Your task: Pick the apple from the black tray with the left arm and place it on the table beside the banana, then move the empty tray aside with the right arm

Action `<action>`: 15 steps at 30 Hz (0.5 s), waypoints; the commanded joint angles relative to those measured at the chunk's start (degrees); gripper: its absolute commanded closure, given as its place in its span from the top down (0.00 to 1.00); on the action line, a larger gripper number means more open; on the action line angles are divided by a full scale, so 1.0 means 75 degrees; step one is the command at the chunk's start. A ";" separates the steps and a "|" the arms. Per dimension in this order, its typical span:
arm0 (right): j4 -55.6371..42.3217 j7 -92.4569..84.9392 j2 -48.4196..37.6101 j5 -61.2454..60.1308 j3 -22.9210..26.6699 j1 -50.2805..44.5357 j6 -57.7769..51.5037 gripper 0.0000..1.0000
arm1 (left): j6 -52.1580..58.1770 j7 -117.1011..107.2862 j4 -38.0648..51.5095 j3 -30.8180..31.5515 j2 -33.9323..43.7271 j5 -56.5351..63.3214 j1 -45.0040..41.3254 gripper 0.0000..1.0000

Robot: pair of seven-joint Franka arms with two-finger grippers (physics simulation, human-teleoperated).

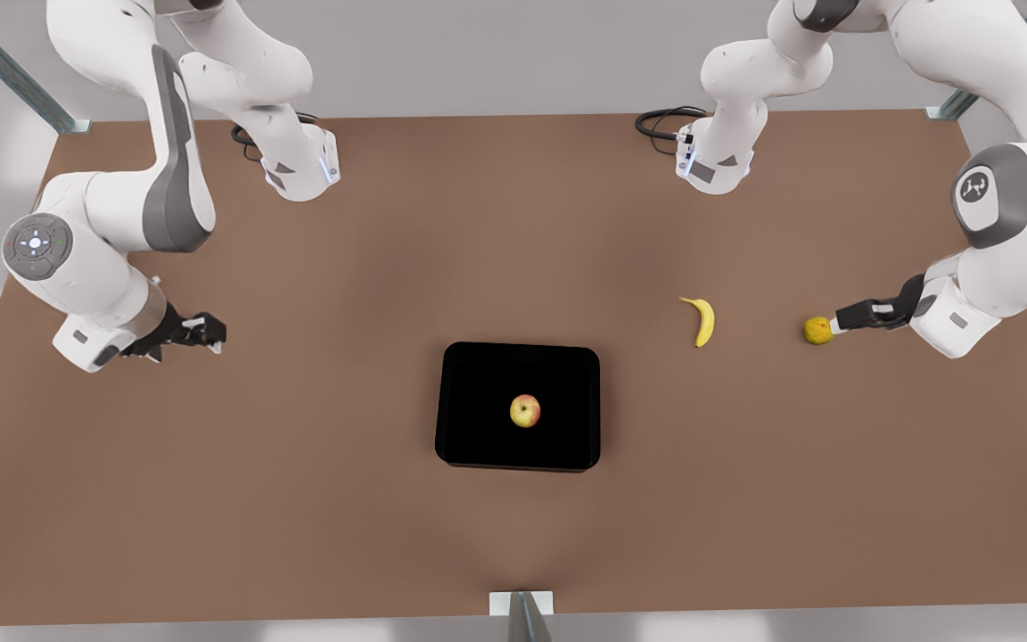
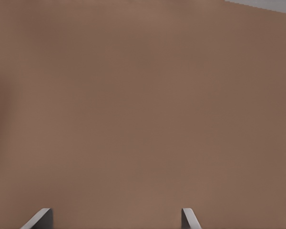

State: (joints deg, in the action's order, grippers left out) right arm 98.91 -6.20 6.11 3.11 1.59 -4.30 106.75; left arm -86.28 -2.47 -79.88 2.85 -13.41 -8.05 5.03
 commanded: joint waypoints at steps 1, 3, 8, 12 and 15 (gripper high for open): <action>-0.0121 -0.0451 -0.0006 0.0077 0.0046 0.0174 0.0685 1.00 | -0.0249 -0.0280 0.0011 0.0042 0.0007 -0.0017 -0.0014 1.00; -0.0133 -0.0416 -0.0006 0.0089 0.0058 0.0163 0.0696 1.00 | -0.0261 -0.0292 -0.0001 0.0042 -0.0063 0.0042 -0.0178 1.00; -0.0144 -0.0393 0.0029 0.0113 0.0046 0.0128 0.0708 1.00 | -0.1197 -0.3758 0.1217 0.0687 -0.1469 0.1108 -0.3669 1.00; -0.0226 -0.0393 0.0112 0.0124 0.0034 0.0127 0.0696 1.00 | -0.3144 -0.6162 0.1347 0.0698 -0.2746 0.1390 -0.4748 1.00; -0.0226 -0.0393 0.0123 0.0148 0.0023 0.0116 0.0708 1.00 | -0.3706 -0.7369 0.1265 0.0687 -0.3684 0.1413 -0.5064 1.00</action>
State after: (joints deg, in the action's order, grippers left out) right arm 97.27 -7.84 7.04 4.14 1.76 -3.51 111.61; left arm -103.79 -20.02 -70.38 8.02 -39.74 2.02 -32.54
